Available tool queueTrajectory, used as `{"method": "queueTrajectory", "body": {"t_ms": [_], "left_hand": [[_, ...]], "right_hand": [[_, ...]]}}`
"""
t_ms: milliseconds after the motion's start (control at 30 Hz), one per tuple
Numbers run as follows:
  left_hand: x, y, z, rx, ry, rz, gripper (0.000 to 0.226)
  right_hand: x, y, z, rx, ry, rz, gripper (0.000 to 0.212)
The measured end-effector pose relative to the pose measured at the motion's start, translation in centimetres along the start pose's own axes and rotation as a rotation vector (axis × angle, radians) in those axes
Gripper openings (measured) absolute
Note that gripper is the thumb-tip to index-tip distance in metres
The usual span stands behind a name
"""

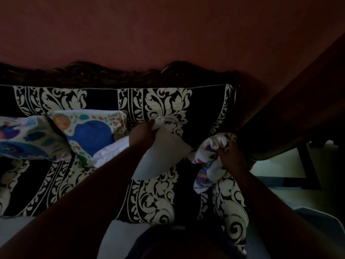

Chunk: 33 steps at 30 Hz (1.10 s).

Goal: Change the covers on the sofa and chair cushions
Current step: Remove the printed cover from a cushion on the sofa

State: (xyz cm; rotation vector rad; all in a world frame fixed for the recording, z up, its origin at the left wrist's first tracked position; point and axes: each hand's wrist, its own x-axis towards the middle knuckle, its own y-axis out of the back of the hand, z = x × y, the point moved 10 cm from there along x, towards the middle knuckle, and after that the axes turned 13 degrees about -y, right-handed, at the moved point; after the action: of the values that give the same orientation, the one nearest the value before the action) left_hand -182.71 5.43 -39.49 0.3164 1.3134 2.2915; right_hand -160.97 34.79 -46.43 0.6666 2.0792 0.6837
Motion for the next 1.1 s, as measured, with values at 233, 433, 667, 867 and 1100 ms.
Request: {"method": "queueTrajectory", "body": {"t_ms": [233,433,667,867,1100], "left_hand": [[5.6,-10.7,1.8,0.147,-0.076,-0.329,0.047],[7.0,-15.8,3.5,0.232,-0.087,-0.416,0.049],[0.3,-19.7,9.2,-0.283,-0.269,-0.687,0.081],[-4.9,-19.2,11.3,-0.477,-0.294,-0.717,0.102],[-4.4,-12.2,9.9,-0.208,-0.291,-0.301,0.027]], "right_hand": [[1.2,-1.6,-0.9,-0.053,0.061,-0.017,0.036],[2.9,-2.8,0.1,-0.139,0.012,-0.070,0.044],[2.7,-2.6,-0.5,-0.131,0.065,-0.128,0.024],[0.5,-0.3,-1.6,-0.083,0.049,0.014,0.021],[-5.0,2.6,-1.8,-0.056,0.079,0.054,0.026]]}}
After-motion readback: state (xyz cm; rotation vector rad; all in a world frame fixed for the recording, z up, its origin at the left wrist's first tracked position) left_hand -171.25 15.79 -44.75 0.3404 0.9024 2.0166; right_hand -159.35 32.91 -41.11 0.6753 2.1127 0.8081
